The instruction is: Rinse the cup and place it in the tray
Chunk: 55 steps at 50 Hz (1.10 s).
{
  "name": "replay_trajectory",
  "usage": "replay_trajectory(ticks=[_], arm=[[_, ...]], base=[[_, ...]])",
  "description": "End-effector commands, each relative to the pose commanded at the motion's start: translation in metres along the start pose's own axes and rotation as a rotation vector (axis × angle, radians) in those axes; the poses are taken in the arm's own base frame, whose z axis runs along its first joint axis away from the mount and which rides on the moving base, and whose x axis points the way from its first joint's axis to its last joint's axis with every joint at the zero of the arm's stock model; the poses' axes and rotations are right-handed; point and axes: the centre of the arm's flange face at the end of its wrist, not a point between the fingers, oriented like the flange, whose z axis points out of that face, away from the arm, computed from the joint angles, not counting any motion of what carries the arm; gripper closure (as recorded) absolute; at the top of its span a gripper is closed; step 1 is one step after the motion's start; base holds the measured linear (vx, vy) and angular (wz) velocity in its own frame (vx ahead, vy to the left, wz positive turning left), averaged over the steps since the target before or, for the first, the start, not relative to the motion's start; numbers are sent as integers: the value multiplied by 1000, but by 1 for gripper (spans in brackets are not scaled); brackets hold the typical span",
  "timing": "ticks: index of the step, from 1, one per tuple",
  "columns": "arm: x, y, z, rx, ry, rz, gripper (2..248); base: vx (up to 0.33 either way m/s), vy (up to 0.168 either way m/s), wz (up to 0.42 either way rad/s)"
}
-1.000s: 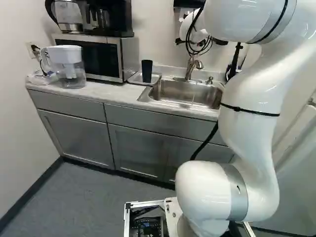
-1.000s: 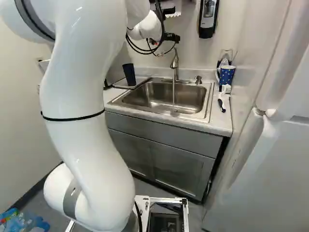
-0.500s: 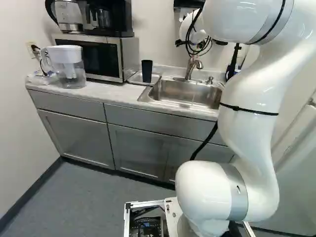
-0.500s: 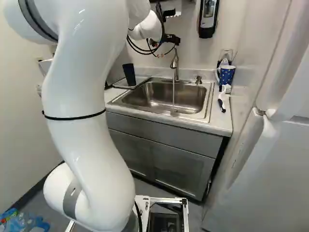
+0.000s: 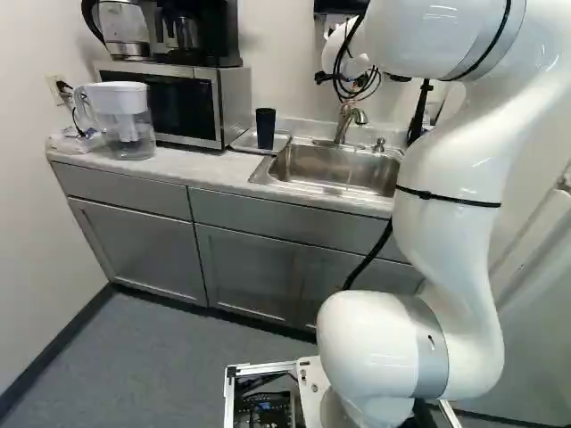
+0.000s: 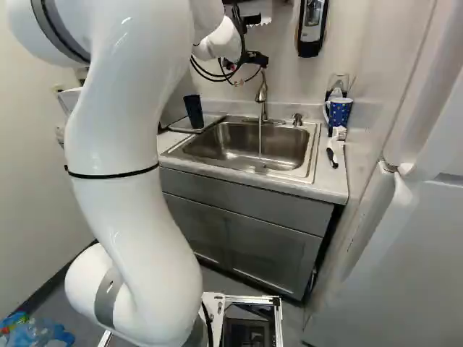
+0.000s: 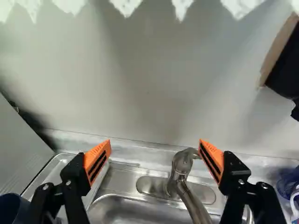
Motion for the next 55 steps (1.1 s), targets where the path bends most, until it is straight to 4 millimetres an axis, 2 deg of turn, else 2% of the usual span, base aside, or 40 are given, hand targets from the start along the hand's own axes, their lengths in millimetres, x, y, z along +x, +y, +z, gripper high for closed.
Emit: replay_trajectory(ticks=[55], arm=[[-5, -2, -2, -5, -51, -2, 3]], base=[[0, 0, 0]])
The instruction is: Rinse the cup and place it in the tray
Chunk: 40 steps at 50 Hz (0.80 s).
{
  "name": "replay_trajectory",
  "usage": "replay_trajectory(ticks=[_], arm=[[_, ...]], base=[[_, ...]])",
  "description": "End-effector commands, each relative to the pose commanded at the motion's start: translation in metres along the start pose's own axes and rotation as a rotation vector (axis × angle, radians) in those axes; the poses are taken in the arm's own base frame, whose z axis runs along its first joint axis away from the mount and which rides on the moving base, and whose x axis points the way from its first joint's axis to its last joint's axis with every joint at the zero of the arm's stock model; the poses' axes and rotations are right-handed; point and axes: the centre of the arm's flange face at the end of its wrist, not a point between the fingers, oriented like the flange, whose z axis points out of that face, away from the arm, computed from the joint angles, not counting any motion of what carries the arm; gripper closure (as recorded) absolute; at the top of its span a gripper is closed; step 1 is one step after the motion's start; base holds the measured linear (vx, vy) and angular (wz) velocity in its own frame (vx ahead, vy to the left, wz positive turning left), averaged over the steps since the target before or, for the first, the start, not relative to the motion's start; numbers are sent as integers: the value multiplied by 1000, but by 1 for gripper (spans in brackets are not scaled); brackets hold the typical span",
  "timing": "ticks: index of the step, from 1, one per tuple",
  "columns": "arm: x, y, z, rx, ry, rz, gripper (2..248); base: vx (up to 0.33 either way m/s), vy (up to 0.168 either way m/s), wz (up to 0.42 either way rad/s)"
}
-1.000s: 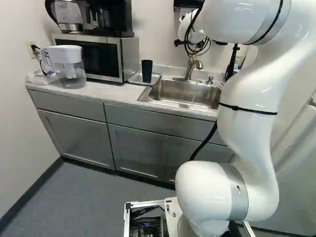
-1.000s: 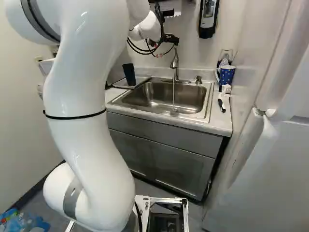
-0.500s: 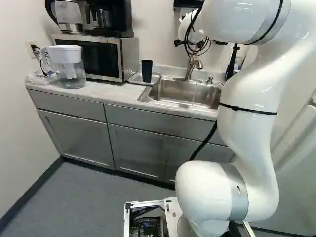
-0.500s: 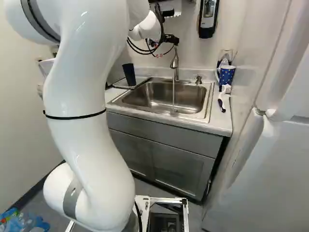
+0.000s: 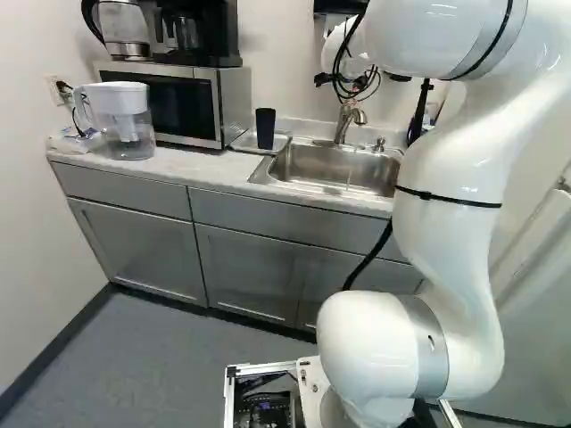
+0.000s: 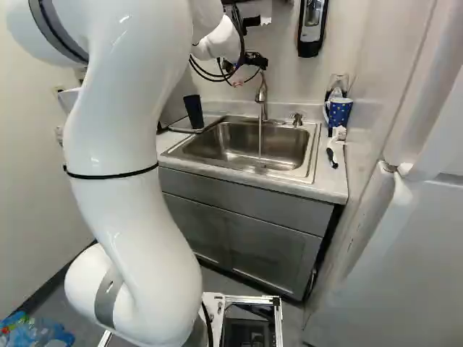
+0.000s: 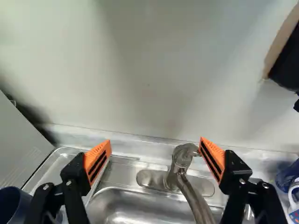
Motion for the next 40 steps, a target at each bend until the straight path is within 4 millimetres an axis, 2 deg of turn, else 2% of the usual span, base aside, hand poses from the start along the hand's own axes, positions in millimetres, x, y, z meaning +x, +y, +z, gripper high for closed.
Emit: replay_trajectory(ticks=[40], arm=[[-7, -10, -11, 7, -49, -6, 3]], base=[[0, 0, 0]])
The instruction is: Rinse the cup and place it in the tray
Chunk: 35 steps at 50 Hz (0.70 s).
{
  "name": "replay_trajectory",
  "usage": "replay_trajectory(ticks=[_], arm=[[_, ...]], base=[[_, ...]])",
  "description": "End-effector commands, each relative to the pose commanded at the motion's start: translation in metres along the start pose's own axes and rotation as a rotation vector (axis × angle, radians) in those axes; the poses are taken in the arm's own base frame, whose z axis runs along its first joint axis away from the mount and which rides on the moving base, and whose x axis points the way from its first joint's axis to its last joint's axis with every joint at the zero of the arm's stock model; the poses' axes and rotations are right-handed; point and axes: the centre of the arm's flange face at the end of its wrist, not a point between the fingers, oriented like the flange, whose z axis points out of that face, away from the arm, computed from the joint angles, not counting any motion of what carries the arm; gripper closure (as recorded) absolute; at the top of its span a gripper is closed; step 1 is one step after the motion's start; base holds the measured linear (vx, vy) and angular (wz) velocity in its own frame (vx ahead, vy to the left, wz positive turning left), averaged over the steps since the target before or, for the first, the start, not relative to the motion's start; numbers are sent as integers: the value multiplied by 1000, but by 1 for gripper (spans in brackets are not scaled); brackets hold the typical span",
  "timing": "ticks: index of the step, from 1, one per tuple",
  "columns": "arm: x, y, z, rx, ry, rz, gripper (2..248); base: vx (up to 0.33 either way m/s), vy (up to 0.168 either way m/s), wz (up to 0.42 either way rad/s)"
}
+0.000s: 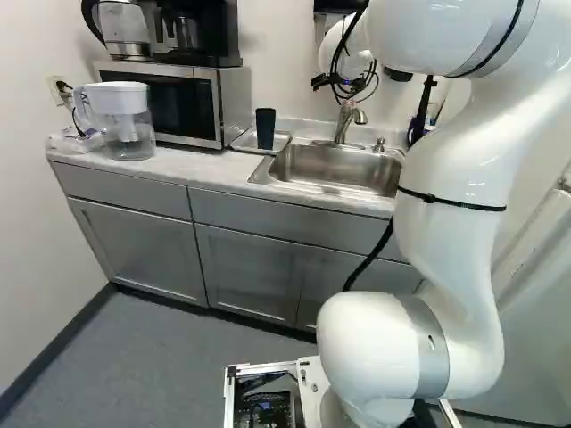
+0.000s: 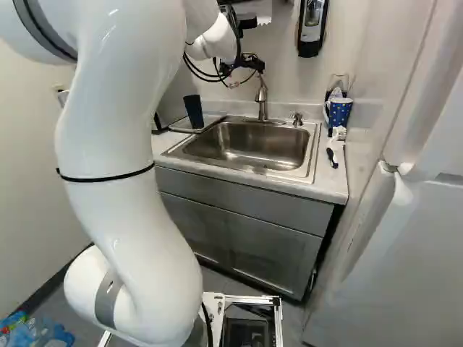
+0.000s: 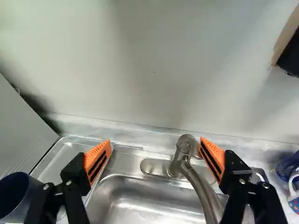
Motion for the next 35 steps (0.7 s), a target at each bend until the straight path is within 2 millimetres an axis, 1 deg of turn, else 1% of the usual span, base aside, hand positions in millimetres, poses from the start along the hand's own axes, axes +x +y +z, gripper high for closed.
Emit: replay_trajectory(ticks=[8, 15, 35], arm=[[1, -1, -1, 5, 15, -1, 3], [3, -7, -6, 21, 57, -4, 3], [-6, -27, -37, 54, 60, -16, 3]], base=[[0, 0, 0], [0, 0, 0], [0, 0, 0]])
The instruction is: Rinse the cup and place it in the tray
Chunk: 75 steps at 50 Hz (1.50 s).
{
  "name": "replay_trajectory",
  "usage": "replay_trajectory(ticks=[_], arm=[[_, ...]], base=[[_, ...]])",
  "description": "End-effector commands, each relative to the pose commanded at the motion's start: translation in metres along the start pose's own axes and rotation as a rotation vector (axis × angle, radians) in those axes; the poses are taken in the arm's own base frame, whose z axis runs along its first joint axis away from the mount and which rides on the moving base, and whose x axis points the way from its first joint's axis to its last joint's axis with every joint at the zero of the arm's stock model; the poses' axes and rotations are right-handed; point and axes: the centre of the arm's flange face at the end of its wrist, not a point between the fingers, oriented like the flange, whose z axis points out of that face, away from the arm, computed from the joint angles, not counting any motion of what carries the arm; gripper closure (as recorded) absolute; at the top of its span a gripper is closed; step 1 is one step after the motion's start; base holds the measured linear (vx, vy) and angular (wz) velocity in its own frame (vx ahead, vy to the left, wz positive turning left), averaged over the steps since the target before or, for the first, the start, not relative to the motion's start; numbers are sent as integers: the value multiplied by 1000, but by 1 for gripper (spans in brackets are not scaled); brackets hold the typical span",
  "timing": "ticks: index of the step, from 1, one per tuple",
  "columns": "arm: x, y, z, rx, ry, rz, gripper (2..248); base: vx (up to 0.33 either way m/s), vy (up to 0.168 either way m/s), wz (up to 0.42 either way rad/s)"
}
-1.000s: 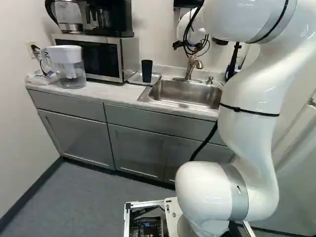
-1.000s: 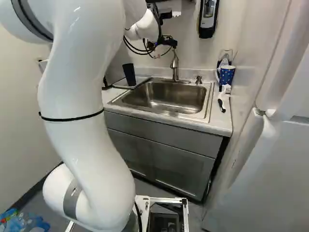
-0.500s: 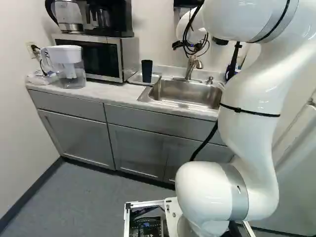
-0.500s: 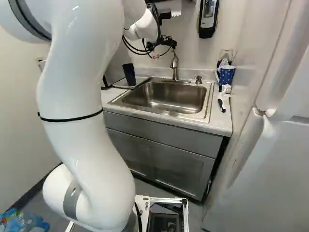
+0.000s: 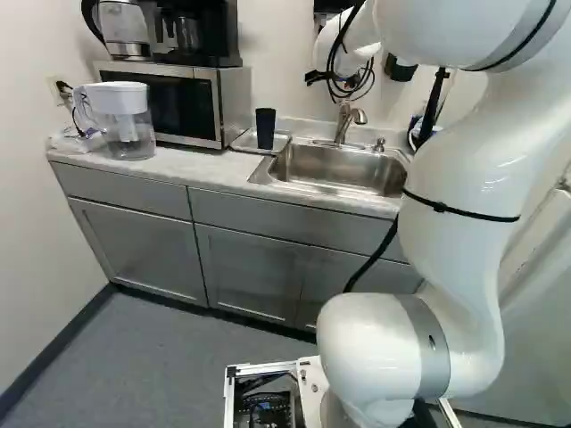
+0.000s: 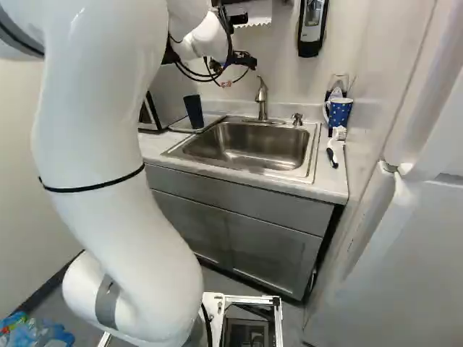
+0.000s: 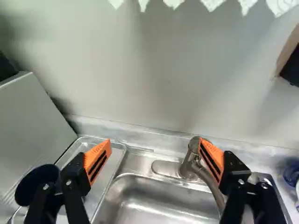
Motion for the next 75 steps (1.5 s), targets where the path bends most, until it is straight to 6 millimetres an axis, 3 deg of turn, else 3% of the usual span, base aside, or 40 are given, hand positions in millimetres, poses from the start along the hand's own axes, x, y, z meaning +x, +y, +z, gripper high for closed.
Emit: replay_trajectory(ticks=[18, 75], arm=[[-16, -7, -35, 3, -61, -5, 3], [-86, 8, -138, -91, -459, 2, 3]], base=[[0, 0, 0], [0, 0, 0]])
